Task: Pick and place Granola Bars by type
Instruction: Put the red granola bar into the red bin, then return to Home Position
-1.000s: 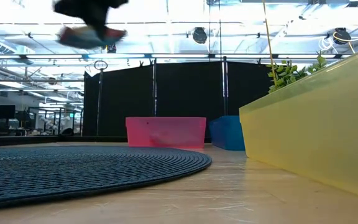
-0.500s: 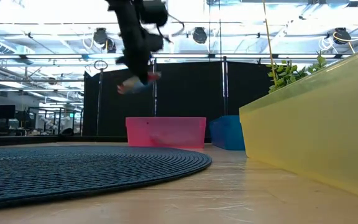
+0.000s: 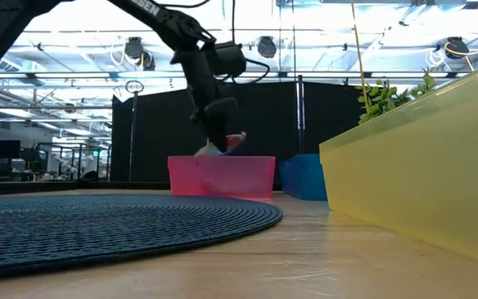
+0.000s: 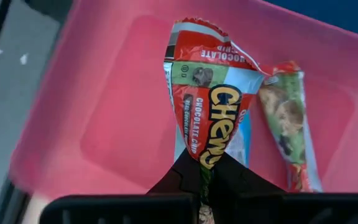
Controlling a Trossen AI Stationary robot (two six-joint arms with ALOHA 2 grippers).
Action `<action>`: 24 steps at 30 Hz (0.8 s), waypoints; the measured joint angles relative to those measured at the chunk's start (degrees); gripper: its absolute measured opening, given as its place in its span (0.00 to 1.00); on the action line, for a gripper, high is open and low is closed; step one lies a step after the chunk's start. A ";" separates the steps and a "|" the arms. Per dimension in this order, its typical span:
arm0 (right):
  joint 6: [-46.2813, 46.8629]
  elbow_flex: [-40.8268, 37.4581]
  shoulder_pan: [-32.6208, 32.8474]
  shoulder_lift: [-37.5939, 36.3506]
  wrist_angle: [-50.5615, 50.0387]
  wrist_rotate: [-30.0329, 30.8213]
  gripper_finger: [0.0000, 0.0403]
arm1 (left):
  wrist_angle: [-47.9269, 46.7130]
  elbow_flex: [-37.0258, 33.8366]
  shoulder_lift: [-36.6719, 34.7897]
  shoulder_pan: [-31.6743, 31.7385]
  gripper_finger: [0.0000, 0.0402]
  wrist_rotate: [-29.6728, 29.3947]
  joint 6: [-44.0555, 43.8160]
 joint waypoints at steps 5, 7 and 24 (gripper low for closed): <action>0.00 0.02 0.00 0.02 0.07 1.44 0.35 | 3.10 0.00 2.96 0.39 0.03 0.84 2.81; 0.02 0.00 0.00 0.05 0.85 1.44 0.35 | 4.07 0.00 4.11 0.72 0.03 1.02 4.26; -3.25 0.01 0.04 0.48 3.94 4.85 0.35 | -1.65 -0.04 -3.72 -1.55 0.47 -2.85 -3.38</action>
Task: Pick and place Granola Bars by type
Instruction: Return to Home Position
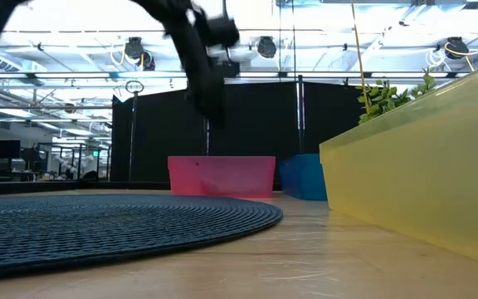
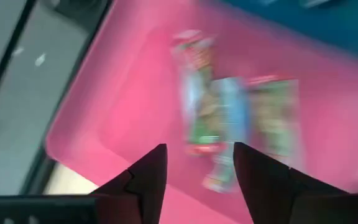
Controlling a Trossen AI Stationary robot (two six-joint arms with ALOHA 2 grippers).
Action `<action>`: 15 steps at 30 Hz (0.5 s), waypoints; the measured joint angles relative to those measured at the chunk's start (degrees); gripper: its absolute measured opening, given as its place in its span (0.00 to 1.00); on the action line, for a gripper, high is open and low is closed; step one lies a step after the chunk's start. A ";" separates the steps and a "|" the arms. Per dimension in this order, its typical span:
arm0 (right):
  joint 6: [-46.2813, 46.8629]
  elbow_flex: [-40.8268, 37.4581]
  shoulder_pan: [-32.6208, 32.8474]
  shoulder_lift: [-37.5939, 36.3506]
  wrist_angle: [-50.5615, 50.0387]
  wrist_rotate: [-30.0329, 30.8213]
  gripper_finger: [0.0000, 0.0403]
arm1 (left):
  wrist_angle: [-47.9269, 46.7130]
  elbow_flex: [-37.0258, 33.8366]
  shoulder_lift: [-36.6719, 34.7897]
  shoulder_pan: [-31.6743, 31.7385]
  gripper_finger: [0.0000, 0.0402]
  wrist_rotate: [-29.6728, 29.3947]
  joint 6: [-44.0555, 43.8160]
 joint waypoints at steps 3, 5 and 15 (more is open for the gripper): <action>-0.08 -0.01 0.09 0.00 0.92 0.25 0.35 | -2.43 0.02 -6.84 -3.10 0.48 6.27 -2.74; -4.33 -0.01 0.78 -0.05 1.21 -5.68 0.35 | -2.36 0.02 -11.14 -5.36 0.48 10.29 -4.63; -8.69 0.01 5.63 -0.20 -1.82 -17.35 0.35 | 6.49 0.04 -30.77 -20.95 0.49 12.54 -3.47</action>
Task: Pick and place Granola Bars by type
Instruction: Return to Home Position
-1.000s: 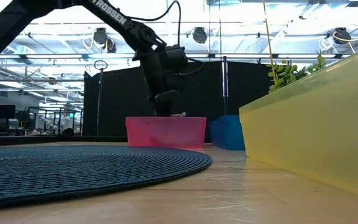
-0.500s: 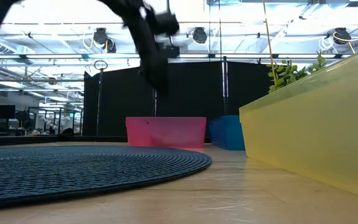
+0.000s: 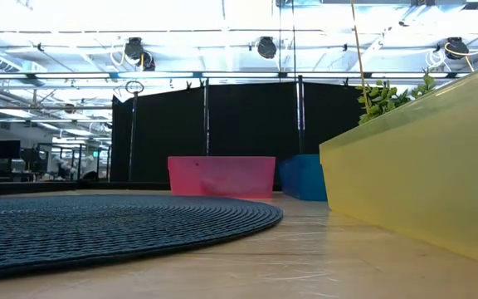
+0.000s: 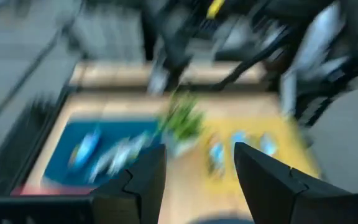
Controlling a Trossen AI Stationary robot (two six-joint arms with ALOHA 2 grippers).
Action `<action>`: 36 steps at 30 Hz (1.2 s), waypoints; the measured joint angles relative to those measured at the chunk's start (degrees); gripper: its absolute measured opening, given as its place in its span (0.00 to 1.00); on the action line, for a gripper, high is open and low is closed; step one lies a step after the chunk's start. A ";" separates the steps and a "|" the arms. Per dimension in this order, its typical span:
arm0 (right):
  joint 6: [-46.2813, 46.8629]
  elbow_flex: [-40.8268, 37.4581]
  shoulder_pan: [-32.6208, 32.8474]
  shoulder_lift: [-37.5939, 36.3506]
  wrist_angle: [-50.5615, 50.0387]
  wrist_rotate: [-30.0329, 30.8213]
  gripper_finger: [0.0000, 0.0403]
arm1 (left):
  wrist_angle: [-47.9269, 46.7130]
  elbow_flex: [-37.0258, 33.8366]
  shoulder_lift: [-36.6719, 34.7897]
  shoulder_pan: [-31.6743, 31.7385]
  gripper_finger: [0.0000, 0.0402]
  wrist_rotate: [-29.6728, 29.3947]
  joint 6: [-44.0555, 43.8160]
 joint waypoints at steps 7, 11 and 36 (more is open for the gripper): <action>-5.62 -1.26 2.25 -0.63 -1.93 0.04 0.35 | 10.85 -2.71 -3.81 -9.34 0.49 0.02 1.87; -6.94 -7.69 2.39 -1.65 8.10 0.04 0.35 | 22.83 -10.96 -4.05 -12.02 0.49 0.00 -0.25; -2.85 -22.24 2.28 -3.10 21.90 0.13 0.35 | 71.19 -60.59 -20.91 -18.08 0.49 -4.47 -13.99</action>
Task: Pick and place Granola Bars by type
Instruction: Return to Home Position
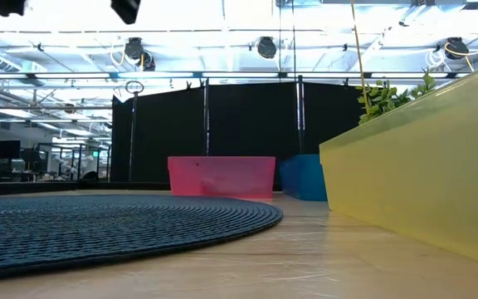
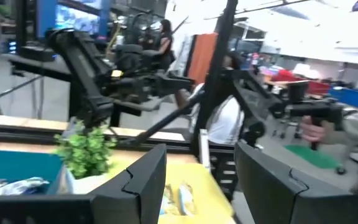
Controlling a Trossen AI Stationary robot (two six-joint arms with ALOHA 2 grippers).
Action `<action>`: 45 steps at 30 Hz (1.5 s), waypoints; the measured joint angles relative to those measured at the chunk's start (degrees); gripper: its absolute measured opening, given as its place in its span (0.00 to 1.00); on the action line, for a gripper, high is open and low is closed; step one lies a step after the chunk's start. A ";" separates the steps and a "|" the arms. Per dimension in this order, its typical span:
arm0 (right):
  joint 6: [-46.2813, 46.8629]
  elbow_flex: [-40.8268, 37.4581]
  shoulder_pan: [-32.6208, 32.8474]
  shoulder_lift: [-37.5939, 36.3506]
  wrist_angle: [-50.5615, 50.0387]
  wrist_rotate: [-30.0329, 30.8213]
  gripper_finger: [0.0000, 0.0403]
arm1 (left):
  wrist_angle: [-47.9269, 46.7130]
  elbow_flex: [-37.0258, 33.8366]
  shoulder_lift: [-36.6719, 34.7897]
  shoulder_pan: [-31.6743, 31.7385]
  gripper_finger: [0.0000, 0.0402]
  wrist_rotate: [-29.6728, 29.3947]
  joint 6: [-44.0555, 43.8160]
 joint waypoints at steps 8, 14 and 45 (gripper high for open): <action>-1.01 -0.90 -0.02 -1.66 -0.02 0.23 0.35 | 0.00 -8.60 -12.03 -2.45 0.49 8.87 0.85; -2.08 -0.90 -0.02 -1.69 0.95 0.24 0.35 | -0.40 -15.39 -18.92 -2.72 0.49 9.22 -6.98; 6.96 -7.66 -19.50 -1.62 13.27 -4.75 0.35 | 11.35 -24.87 -26.80 -2.71 0.49 1.45 -0.74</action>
